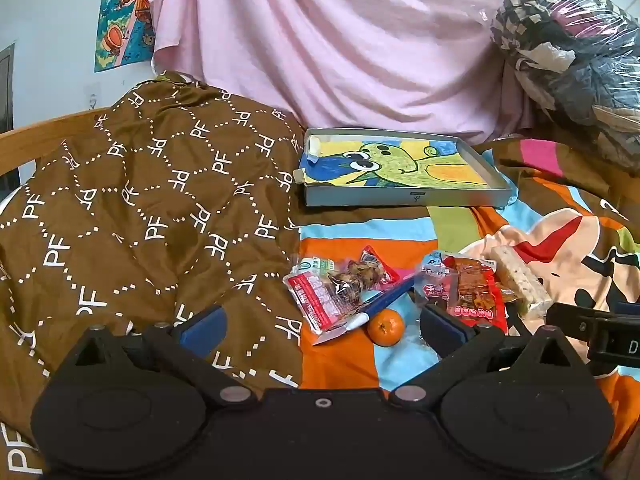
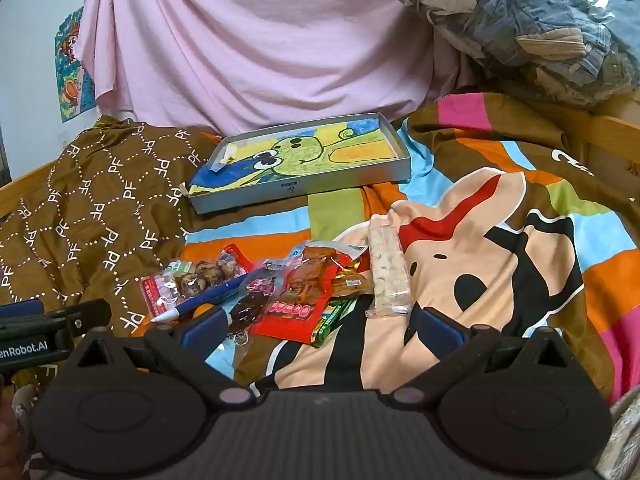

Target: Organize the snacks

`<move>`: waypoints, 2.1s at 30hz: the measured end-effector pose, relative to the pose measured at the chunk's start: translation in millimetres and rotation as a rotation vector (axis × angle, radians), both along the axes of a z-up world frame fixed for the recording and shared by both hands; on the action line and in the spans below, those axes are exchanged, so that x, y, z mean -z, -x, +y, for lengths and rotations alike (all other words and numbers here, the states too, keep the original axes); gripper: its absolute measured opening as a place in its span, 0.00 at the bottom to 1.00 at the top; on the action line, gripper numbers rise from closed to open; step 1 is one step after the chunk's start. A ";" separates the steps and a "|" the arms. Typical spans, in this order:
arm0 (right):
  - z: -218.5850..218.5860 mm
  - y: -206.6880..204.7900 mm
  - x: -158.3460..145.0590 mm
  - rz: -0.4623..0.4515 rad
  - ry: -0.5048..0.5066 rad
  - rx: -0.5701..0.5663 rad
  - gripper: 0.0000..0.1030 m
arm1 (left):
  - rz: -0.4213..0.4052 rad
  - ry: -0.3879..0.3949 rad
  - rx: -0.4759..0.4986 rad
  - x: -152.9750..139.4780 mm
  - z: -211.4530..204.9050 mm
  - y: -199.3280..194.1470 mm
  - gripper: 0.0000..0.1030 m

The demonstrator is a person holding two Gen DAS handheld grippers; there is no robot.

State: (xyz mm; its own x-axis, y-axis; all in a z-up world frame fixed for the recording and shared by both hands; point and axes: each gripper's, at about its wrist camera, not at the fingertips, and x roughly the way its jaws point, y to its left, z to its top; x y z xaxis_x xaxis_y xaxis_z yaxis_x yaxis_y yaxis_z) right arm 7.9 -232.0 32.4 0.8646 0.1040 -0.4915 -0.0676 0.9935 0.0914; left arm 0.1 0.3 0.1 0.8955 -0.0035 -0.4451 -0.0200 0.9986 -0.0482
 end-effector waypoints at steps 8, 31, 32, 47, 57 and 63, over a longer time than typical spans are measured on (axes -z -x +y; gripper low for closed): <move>-0.5 -0.3 0.1 0.002 -0.001 -0.001 1.00 | 0.001 -0.001 0.001 0.0 -0.1 0.0 0.99; -1.1 0.3 0.2 0.004 -0.005 -0.001 1.00 | 0.003 -0.003 0.000 2.6 -1.4 1.6 0.99; -1.1 0.2 0.3 0.005 -0.005 -0.001 1.00 | 0.003 -0.003 0.000 2.8 -1.6 1.8 0.99; -1.7 -0.9 -0.1 0.005 -0.006 -0.006 1.00 | 0.012 0.003 -0.002 7.3 1.3 -0.2 0.99; 2.0 -4.6 1.6 0.022 -0.055 -0.078 1.00 | 0.027 -0.003 0.008 8.1 1.7 -10.6 0.99; 1.4 -16.6 -2.5 0.039 -0.072 -0.155 1.00 | 0.040 -0.011 0.053 7.9 2.9 -24.7 0.99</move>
State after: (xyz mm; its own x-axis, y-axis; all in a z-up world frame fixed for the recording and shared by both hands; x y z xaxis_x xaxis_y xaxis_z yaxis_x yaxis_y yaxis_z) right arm 24.5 -230.7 34.9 0.8162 0.2706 -0.5104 -0.2143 0.9623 0.1675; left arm 24.8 3.1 -7.8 0.8756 -0.0452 -0.4810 0.0309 0.9988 -0.0376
